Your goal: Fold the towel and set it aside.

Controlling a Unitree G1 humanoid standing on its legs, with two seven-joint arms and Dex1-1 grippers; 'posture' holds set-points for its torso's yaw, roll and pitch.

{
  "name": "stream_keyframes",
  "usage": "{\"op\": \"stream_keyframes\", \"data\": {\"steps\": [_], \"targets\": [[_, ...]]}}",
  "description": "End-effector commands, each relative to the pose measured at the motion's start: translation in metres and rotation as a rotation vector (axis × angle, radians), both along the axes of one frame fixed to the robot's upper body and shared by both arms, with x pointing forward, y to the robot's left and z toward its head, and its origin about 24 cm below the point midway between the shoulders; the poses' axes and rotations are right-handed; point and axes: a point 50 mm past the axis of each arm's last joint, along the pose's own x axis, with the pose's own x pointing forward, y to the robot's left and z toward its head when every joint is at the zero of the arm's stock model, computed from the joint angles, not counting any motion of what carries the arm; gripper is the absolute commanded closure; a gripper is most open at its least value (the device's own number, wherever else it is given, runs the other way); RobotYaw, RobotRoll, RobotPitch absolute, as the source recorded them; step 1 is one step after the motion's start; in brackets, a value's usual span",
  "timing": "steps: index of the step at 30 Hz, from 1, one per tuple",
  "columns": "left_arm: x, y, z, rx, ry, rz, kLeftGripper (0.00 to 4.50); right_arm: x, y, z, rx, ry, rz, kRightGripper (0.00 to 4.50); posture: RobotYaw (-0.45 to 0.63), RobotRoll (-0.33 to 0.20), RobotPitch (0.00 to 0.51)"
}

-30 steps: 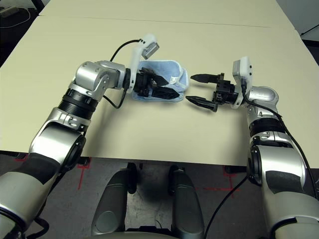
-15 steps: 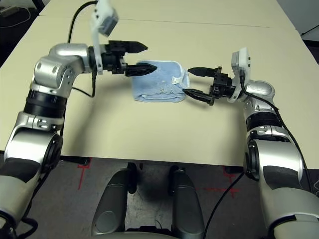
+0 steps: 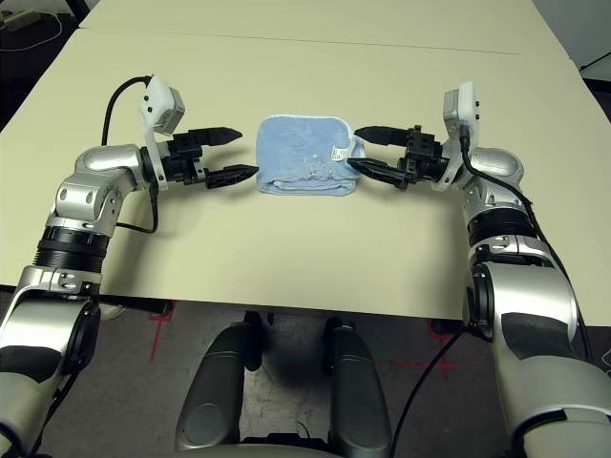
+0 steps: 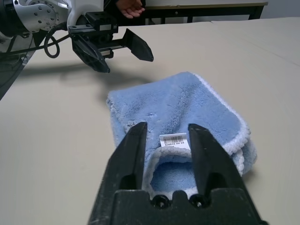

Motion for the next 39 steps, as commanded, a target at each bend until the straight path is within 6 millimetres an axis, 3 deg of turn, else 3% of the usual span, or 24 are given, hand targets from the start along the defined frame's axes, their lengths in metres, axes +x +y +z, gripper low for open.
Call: {"op": "stream_keyframes", "data": {"steps": [1,3,4,15,18,28,34,39], "targets": [[-0.002,-0.001,0.007,-0.018,-0.049,-0.021,0.00,-0.001,-0.004,0.001,-0.006,-0.004,-0.002,3.59,0.06,0.000,0.221],[-0.002,-0.001,0.006,-0.002,-0.063,-0.023,0.00,-0.001,-0.003,0.001,-0.010,-0.005,0.003,4.37,0.05,0.000,0.221],[-0.002,-0.001,0.005,0.008,-0.070,-0.028,0.00,-0.001,-0.003,0.001,-0.011,-0.006,0.004,4.44,0.05,0.000,0.221],[-0.003,0.004,0.000,0.043,-0.084,-0.077,0.00,-0.002,-0.001,0.002,-0.023,-0.014,0.024,4.44,0.04,0.000,0.210],[-0.003,0.006,0.000,0.045,-0.087,-0.074,0.62,-0.002,0.000,0.002,-0.023,-0.016,0.028,4.50,0.04,0.000,0.210],[-0.002,0.006,-0.002,0.088,-0.112,-0.116,4.47,-0.001,0.001,0.004,-0.014,-0.022,0.031,4.50,0.04,0.000,0.215],[0.005,0.003,-0.008,0.116,-0.115,-0.121,4.47,0.003,0.011,0.009,-0.003,-0.033,0.047,4.50,0.05,0.000,0.217],[0.020,-0.017,-0.001,0.091,-0.111,-0.113,4.47,0.009,0.031,0.008,-0.058,-0.055,0.047,4.50,0.06,0.000,0.220]]}}
